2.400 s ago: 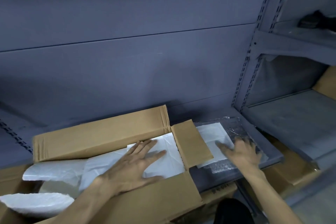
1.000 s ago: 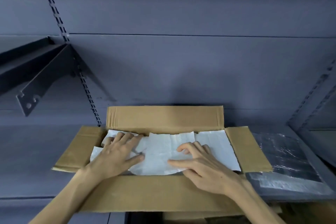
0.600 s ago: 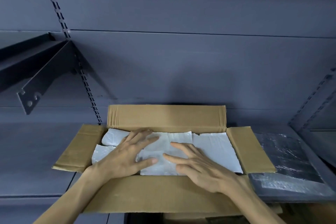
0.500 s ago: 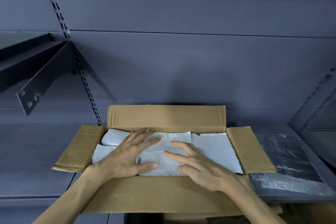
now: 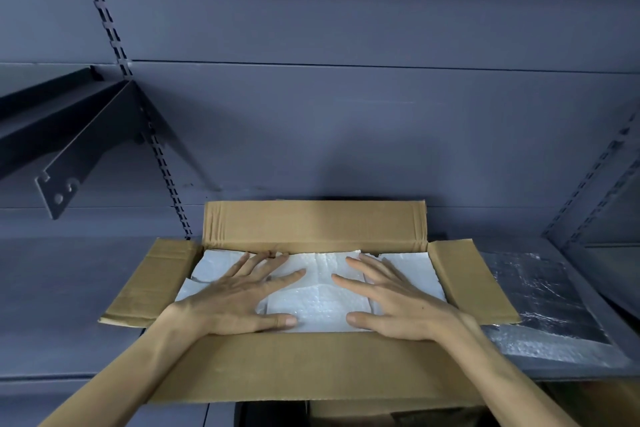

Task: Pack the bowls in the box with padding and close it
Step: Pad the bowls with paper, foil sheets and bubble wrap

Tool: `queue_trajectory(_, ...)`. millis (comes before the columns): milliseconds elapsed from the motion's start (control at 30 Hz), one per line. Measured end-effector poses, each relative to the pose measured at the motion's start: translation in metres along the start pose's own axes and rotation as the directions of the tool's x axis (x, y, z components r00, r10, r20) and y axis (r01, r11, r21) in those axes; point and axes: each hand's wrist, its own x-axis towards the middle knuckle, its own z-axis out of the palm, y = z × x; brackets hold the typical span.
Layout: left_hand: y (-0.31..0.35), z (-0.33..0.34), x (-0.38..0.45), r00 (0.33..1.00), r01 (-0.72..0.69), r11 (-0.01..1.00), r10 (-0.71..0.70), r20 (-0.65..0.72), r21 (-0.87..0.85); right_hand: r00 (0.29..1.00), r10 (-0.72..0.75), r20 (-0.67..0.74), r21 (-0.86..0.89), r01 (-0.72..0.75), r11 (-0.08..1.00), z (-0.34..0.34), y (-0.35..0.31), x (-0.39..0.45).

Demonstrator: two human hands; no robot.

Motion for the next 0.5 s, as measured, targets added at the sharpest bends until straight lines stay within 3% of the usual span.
queue_trajectory(300,-0.013,0.014,0.005,1.000,-0.022,0.999,0.021,0.011,0.040,0.988,0.123,0.098,0.056,-0.129,0.990,0.003,0.010,0.006)
queue_trajectory(500,-0.013,0.018,0.010,1.000,-0.005,0.997,0.004,0.014,0.075,0.972,0.171,0.161,-0.086,-0.159,0.984,0.004,0.010,0.012)
